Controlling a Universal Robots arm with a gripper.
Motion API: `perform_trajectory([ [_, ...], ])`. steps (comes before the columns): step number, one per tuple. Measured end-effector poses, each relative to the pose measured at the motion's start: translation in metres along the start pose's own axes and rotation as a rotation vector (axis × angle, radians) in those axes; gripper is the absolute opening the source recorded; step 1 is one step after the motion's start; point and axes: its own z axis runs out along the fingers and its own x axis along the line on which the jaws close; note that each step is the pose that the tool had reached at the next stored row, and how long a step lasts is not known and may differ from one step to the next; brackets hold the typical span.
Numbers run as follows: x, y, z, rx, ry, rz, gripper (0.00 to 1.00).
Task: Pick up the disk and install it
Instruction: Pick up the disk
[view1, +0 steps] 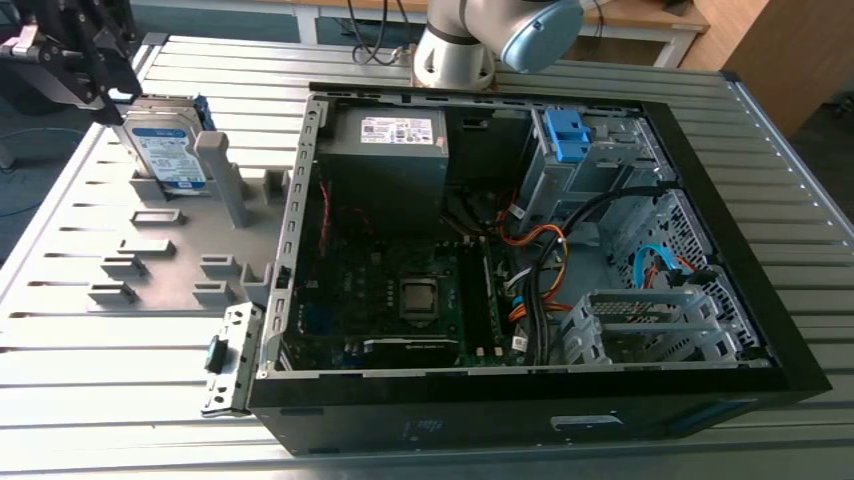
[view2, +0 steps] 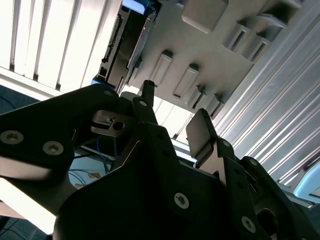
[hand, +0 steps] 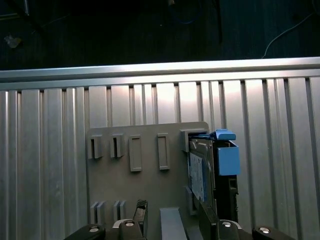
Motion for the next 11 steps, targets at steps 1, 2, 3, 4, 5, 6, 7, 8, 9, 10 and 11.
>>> perform_trajectory([
  [1,-0.0004,0.0000,0.0002,-0.0001,0.0001,0.000,0.53],
  [2,-0.0009,0.0000,0.0005,-0.0001,0.0000,0.000,0.53],
  [3,-0.0015,0.0001,0.0008,0.0000,0.0000,0.000,0.53],
  [4,-0.0024,0.0001,0.0010,0.0000,0.0000,0.000,0.53],
  [5,-0.0035,0.0002,0.0011,0.0000,0.0000,0.000,0.53],
  [6,-0.0048,0.0003,0.0013,0.0000,0.0000,0.000,0.53],
  [7,-0.0063,0.0004,0.0015,0.0001,0.0000,0.000,0.53],
  [8,-0.0078,0.0005,0.0016,0.0001,-0.0001,0.000,0.53],
  [9,-0.0093,0.0006,0.0018,0.0001,-0.0001,0.000,0.53],
  [10,-0.0108,0.0007,0.0021,0.0002,-0.0001,0.000,0.53],
  [11,-0.0119,0.0007,0.0023,0.0001,0.0000,0.000,0.53],
])
